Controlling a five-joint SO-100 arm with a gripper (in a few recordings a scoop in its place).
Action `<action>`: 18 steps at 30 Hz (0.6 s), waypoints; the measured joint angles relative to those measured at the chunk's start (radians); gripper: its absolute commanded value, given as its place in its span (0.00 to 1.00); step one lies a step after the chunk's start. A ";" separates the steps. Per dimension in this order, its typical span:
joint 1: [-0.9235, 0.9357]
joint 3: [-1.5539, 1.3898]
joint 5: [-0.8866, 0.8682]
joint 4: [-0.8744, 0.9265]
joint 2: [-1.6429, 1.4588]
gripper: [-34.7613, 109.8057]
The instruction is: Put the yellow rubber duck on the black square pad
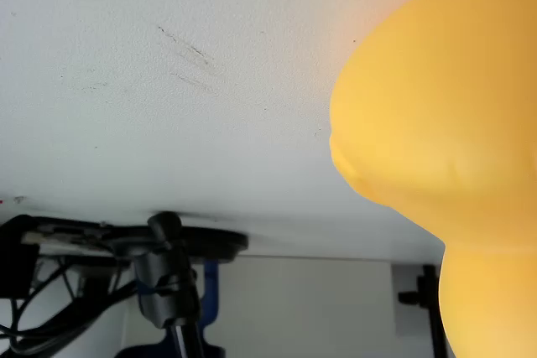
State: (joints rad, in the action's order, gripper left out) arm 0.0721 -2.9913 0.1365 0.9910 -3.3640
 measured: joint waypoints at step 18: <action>0.000 0.000 -0.011 0.000 0.000 0.33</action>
State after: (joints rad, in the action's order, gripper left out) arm 0.0721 -2.9913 0.1258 0.9910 -3.3640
